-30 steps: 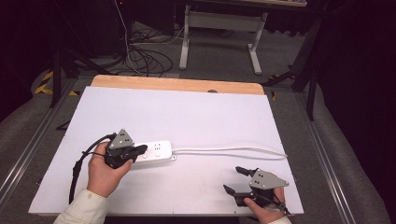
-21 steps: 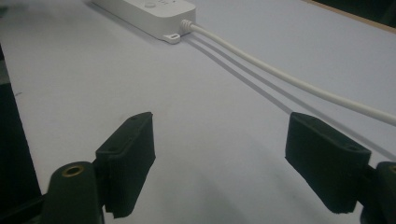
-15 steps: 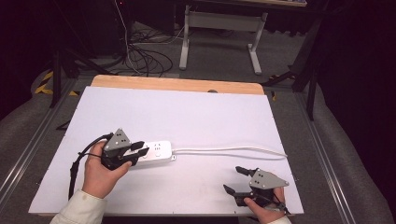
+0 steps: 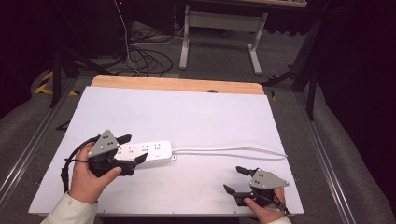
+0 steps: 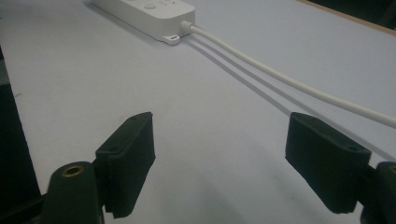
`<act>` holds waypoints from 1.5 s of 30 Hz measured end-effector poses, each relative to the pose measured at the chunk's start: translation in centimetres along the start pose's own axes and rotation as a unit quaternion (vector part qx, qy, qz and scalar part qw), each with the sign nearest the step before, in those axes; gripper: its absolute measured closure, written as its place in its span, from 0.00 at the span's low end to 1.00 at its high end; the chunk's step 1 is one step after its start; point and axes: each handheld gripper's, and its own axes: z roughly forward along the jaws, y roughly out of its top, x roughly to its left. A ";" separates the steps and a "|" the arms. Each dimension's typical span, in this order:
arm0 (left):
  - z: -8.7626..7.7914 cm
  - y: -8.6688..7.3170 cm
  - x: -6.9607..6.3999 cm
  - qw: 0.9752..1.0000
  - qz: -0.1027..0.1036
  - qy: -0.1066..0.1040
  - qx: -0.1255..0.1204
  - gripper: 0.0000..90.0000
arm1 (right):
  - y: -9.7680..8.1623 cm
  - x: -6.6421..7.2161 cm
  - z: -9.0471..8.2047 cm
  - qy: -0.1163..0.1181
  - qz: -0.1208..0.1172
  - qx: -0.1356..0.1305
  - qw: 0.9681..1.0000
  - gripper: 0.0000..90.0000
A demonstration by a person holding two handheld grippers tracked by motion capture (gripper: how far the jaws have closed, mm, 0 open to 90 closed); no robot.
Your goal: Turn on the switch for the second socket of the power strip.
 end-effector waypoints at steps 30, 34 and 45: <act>-4.3 -6.4 1.2 0.998 0.020 0.030 -0.052 0.09 | 0.0 0.0 0.0 0.005 -0.002 0.001 1.000 0.25; -4.4 -7.1 1.3 0.998 0.009 0.023 -0.053 0.08 | 0.0 -0.1 -0.1 0.005 -0.002 0.000 1.000 0.25; -4.9 -9.3 1.9 0.999 -0.010 0.042 -0.033 0.09 | -0.1 0.0 0.0 0.008 -0.007 0.002 1.000 0.23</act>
